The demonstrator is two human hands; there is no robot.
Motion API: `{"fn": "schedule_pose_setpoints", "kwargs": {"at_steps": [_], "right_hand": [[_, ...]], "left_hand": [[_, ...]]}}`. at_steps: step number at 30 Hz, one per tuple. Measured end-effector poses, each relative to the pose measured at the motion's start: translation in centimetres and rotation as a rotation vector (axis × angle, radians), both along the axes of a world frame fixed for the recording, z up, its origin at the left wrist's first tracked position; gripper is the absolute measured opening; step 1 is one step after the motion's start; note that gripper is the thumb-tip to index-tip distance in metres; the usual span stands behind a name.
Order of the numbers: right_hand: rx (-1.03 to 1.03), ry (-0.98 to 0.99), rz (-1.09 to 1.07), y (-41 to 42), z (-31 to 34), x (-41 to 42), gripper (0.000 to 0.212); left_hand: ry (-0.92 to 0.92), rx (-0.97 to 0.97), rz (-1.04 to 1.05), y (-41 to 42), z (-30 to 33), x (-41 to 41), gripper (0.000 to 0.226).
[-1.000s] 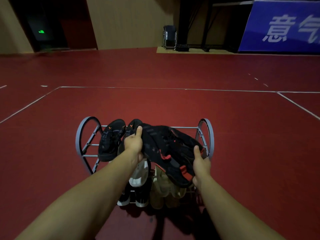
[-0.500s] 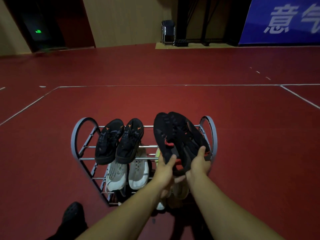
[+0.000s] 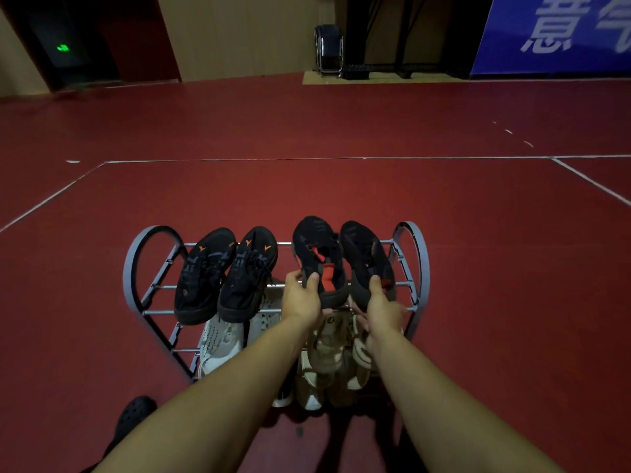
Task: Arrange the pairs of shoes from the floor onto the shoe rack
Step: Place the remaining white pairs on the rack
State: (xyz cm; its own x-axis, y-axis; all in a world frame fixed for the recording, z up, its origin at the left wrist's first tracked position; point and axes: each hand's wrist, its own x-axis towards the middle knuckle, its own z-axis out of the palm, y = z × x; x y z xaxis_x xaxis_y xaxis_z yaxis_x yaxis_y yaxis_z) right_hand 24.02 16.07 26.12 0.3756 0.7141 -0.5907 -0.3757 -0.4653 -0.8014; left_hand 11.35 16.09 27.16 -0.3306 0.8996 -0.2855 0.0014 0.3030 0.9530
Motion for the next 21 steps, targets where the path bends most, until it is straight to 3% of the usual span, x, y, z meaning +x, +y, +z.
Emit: {"fn": "schedule_pose_setpoints", "kwargs": {"at_steps": [3, 8, 12, 14, 18, 21], "right_hand": [[-0.03, -0.305, 0.179, 0.1, -0.3, 0.7, 0.095], [0.075, -0.363, 0.228, -0.9, -0.4, 1.8, 0.053], [0.128, -0.384, 0.245, -1.3, -0.8, 1.9, 0.052], [0.122, -0.392, 0.277, -1.6, -0.7, 2.3, 0.056], [0.058, -0.526, 0.393, -2.0, -0.2, 3.2, 0.065], [0.05, -0.616, 0.441, -2.2, -0.2, 3.4, 0.065]], "left_hand": [[0.044, -0.039, 0.015, 0.8, -1.0, 0.0, 0.034], [0.111, -0.028, -0.008, 1.7, -2.6, -0.6, 0.039], [0.09, -0.059, -0.023, 1.4, -3.3, -0.9, 0.04], [0.214, -0.051, -0.084, 1.2, -2.9, -1.1, 0.04], [0.664, -0.15, -0.299, 1.0, -3.4, -2.1, 0.045], [0.671, -0.169, -0.356, 0.4, -2.6, -2.2, 0.049]]}}
